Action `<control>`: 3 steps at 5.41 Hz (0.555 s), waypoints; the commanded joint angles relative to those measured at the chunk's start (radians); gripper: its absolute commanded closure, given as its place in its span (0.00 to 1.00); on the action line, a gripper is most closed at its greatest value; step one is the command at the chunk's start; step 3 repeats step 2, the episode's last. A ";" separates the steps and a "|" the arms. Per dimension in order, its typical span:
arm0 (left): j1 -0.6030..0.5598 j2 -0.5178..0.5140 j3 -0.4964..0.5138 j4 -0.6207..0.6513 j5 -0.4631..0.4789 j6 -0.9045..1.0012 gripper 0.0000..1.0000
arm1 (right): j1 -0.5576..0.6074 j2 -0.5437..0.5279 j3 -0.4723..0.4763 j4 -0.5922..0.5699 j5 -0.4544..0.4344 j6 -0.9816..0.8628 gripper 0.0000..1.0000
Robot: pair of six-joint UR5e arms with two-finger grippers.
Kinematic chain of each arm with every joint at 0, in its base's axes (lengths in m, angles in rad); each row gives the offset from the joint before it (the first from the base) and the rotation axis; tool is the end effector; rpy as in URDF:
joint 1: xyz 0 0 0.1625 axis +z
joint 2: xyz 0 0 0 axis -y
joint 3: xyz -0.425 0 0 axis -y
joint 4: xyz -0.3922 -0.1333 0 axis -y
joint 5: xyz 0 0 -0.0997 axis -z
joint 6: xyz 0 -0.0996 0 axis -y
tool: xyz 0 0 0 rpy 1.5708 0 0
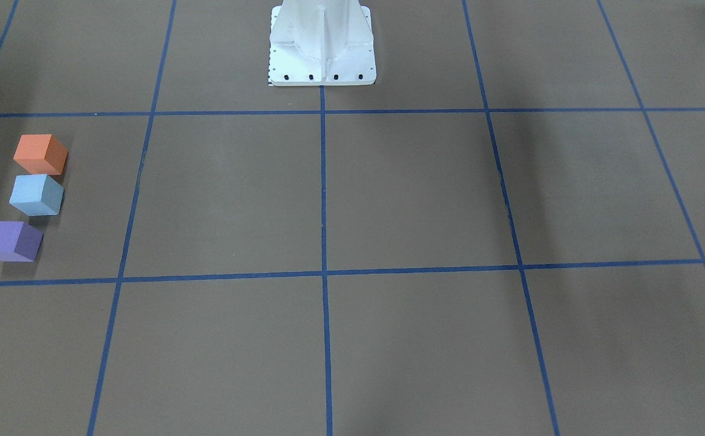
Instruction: Place blue block between orange and purple blocks
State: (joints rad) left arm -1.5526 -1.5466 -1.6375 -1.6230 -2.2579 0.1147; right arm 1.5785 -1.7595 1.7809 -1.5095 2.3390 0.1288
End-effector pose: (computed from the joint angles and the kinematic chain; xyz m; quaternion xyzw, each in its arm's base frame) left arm -0.0612 -0.4893 0.6379 0.0607 0.3339 0.0784 0.9374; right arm 0.0673 -0.4172 0.6347 0.0156 -0.3760 0.0477 0.9252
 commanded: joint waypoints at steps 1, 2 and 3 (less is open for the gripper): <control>0.000 0.000 0.001 0.002 -0.002 0.000 0.00 | 0.000 0.000 0.000 0.000 0.002 0.000 0.00; 0.000 -0.001 0.001 0.000 0.001 -0.001 0.00 | 0.000 0.000 -0.002 0.000 0.002 0.000 0.00; 0.000 -0.001 0.001 0.000 0.001 -0.001 0.00 | 0.000 0.000 -0.002 0.000 0.002 0.000 0.00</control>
